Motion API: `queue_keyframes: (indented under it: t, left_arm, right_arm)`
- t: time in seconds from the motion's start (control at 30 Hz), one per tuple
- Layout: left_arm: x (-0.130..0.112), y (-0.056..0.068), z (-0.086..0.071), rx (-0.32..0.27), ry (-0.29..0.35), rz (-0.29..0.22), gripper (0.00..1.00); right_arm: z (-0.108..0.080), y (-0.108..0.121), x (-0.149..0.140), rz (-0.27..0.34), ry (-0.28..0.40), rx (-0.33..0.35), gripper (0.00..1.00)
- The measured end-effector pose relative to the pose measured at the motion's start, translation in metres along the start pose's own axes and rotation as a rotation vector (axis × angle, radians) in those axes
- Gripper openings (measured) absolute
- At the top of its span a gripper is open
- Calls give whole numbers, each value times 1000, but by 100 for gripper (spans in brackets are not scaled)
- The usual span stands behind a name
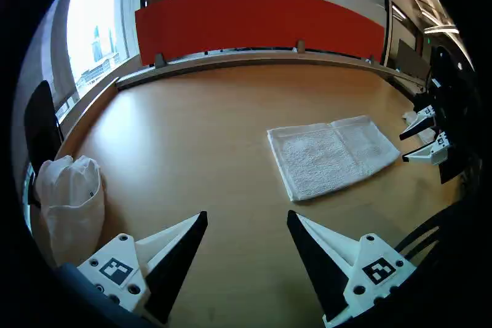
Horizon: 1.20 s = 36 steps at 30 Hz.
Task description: Fold towel
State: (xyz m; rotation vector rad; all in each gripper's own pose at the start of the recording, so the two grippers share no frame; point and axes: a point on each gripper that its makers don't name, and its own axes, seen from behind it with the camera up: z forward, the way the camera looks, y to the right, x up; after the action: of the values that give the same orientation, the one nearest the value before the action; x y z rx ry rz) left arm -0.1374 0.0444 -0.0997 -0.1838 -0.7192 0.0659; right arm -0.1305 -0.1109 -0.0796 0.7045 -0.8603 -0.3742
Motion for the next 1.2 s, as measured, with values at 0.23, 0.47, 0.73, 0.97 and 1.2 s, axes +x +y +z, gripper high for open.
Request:
queue_keyframes:
  t: [0.23, 0.47, 0.73, 0.97, 1.2]
  left_arm:
    - [-6, -2, -9, 12, 29, -27, 96]
    - [-13, -3, -17, 24, 45, -37, 96]
    - [-21, -5, -24, 34, 46, -41, 96]
    - [-26, -8, -30, 42, 44, -38, 96]
    - [-30, -12, -36, 52, 46, -39, 96]
  right_arm:
    - [3, -1, -4, -7, -21, 20, 75]
    - [5, -3, -5, -31, -40, 38, 62]
    - [8, -4, -9, -51, -63, 52, 50]
    - [10, -2, -14, -63, -80, 57, 45]
    - [11, 0, -14, -62, -84, 59, 35]
